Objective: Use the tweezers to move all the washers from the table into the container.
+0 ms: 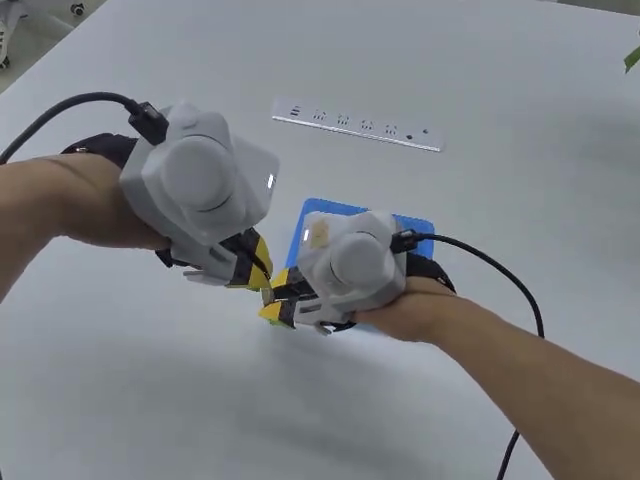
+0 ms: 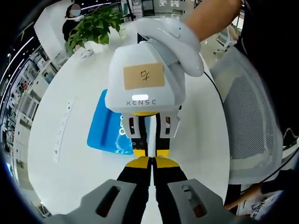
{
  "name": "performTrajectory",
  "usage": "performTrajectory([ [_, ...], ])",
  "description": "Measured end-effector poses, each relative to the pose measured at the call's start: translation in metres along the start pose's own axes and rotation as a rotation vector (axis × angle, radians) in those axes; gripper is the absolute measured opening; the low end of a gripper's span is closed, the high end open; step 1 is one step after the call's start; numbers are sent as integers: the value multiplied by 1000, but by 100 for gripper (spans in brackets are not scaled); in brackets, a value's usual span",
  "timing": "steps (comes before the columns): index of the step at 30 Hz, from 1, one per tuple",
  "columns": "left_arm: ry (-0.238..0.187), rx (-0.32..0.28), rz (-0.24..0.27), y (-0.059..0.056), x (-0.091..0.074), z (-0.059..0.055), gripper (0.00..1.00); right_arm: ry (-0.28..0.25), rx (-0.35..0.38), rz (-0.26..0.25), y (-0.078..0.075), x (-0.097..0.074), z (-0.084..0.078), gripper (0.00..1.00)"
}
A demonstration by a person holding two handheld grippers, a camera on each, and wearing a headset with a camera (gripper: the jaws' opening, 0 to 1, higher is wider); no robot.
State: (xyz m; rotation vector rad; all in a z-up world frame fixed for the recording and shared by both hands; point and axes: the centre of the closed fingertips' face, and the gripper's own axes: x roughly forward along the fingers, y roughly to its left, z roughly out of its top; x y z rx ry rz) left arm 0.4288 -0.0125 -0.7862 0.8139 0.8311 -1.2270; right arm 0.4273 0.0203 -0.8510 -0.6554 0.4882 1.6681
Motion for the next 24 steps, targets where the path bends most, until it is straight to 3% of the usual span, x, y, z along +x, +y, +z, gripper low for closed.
performTrajectory([
  [24, -7, -6, 6, -1, 3, -1, 5, 4, -2, 8, 1, 5, -4, 13],
])
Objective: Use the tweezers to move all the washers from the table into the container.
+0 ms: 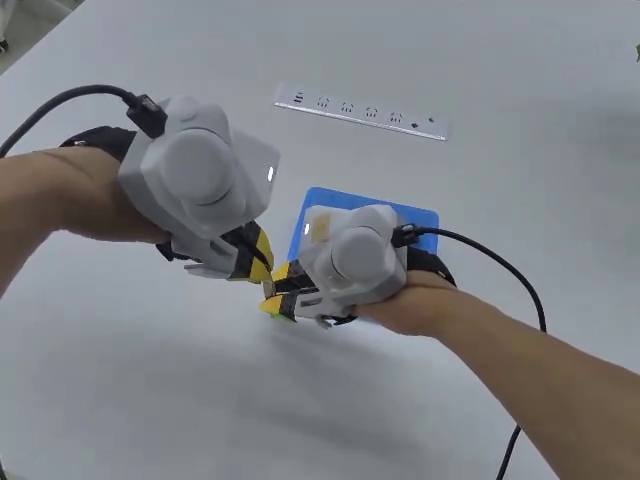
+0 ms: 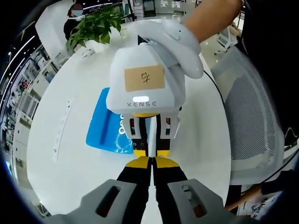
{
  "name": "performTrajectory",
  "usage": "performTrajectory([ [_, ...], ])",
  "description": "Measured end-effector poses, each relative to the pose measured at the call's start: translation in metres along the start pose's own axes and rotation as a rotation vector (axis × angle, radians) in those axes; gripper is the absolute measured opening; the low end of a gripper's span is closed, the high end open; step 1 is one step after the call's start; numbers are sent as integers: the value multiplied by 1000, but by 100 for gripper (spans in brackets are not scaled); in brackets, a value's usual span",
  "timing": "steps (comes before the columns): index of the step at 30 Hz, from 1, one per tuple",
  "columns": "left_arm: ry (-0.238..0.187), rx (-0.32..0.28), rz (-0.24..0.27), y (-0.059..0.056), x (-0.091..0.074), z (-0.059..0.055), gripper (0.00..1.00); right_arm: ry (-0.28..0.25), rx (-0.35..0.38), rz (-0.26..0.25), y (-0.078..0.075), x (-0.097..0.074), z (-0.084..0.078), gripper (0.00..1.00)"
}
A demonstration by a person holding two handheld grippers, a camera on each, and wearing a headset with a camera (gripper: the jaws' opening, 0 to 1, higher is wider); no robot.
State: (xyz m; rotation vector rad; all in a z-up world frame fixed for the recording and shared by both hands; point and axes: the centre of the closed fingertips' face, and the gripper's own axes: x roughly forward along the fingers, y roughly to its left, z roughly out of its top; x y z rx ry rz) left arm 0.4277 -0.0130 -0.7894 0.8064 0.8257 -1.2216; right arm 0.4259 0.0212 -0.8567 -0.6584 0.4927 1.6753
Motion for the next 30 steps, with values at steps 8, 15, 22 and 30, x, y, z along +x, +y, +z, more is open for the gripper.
performTrajectory([
  [8, 17, 4, -2, 0, 0, -3, 5, 2, -5, 5, 0, 3, 1, 13],
  [15, 7, -4, -2, 1, 0, -3, 5, -2, -1, 6, -2, 7, -1, 12],
  [22, -5, -10, -7, 0, 1, -1, 5, -6, 10, 9, -2, 9, -2, 11],
  [30, -14, -17, -6, 0, 2, 0, 5, -7, 11, 6, -4, 12, -3, 11],
])
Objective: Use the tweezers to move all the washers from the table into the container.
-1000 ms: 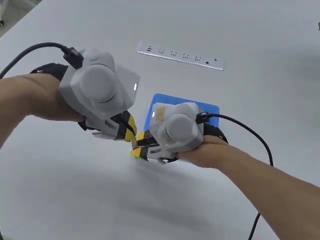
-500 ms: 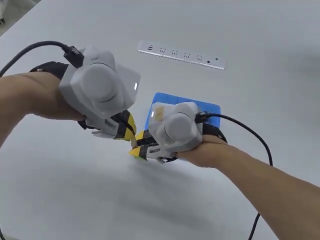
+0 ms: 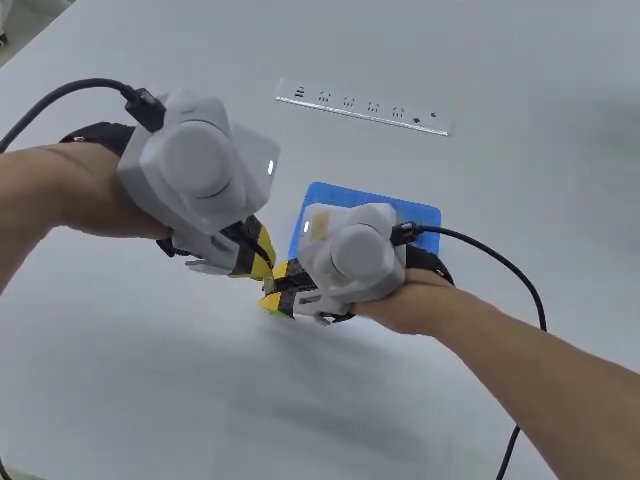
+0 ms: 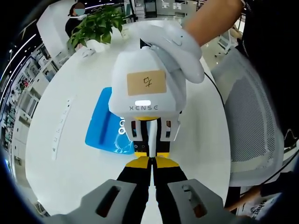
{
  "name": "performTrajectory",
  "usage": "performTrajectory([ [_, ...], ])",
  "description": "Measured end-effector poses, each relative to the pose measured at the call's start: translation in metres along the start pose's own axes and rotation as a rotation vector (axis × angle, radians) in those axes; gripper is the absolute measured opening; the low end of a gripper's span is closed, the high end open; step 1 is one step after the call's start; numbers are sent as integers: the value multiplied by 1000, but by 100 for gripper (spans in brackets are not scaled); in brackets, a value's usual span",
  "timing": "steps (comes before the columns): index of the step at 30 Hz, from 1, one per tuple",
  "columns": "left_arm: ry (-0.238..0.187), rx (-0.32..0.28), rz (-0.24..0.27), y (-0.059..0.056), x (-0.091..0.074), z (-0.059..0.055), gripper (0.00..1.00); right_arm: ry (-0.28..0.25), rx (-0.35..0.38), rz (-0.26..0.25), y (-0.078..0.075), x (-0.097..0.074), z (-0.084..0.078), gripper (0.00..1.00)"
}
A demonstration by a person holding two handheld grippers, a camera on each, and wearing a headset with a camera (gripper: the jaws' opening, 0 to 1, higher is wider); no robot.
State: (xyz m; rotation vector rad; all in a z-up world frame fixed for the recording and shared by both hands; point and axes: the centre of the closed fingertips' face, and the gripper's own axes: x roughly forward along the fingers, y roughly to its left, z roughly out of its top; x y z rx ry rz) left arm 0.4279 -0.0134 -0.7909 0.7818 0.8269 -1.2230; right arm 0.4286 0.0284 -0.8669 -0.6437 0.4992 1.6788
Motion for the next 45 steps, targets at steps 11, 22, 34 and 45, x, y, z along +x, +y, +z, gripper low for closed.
performTrajectory([
  [11, -1, -1, -4, 0, 0, 1, 5, 5, -9, 2, 3, -1, 1, 10],
  [22, -7, 1, -1, -3, -7, 6, 5, 1, -12, -2, 5, -7, 7, 10],
  [34, -12, 5, -6, -8, -18, 16, 5, 8, -27, -10, 15, -22, 19, 10],
  [45, -14, 18, 0, -11, -33, 27, 5, 3, -33, -26, 18, -38, 33, 10],
])
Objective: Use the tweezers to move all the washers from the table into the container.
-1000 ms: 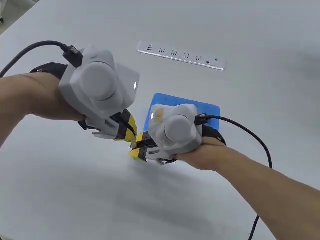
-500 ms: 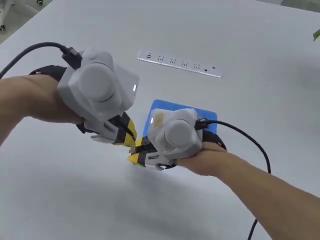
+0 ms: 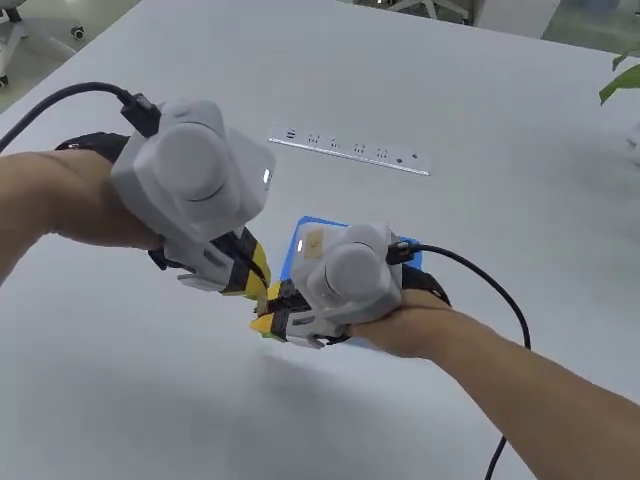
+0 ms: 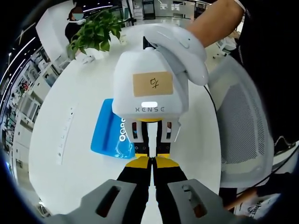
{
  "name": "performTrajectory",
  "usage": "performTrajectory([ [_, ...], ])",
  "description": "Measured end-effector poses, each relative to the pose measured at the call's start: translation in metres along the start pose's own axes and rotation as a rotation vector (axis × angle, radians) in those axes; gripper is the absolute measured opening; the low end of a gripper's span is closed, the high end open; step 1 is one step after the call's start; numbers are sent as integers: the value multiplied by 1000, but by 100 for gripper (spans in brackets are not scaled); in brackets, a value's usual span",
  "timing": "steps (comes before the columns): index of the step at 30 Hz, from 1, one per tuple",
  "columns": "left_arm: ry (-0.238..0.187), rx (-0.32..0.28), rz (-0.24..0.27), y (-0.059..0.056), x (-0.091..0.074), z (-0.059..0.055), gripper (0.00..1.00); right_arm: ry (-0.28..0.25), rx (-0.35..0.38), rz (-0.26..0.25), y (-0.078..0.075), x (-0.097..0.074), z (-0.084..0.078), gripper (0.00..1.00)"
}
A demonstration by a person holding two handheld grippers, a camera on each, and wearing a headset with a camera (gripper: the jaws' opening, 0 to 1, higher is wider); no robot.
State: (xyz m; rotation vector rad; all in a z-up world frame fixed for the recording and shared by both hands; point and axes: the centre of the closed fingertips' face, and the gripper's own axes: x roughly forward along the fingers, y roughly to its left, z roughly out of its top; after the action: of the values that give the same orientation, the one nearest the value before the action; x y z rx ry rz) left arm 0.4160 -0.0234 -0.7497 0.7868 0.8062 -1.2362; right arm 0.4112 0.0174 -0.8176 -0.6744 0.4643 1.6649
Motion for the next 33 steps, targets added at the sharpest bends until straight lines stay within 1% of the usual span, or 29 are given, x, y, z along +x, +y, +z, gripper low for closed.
performTrajectory([
  [7, 6, 15, 3, -1, -11, 10, 5, 2, -13, -11, 0, -11, 9, 10],
  [11, 5, 27, 11, 0, -17, 17, 5, 0, -18, -21, -2, -19, 14, 10],
  [17, 3, 47, 16, 3, -22, 27, 5, -1, -18, -37, -7, -30, 17, 10],
  [23, -2, 62, 18, 10, -24, 39, 5, -6, -11, -59, -15, -42, 17, 10],
  [28, -6, 84, 19, 16, -22, 48, 5, -8, -5, -79, -21, -51, 13, 10],
  [33, -20, 101, 19, 23, -18, 57, 5, -7, 9, -100, -30, -61, 7, 10],
])
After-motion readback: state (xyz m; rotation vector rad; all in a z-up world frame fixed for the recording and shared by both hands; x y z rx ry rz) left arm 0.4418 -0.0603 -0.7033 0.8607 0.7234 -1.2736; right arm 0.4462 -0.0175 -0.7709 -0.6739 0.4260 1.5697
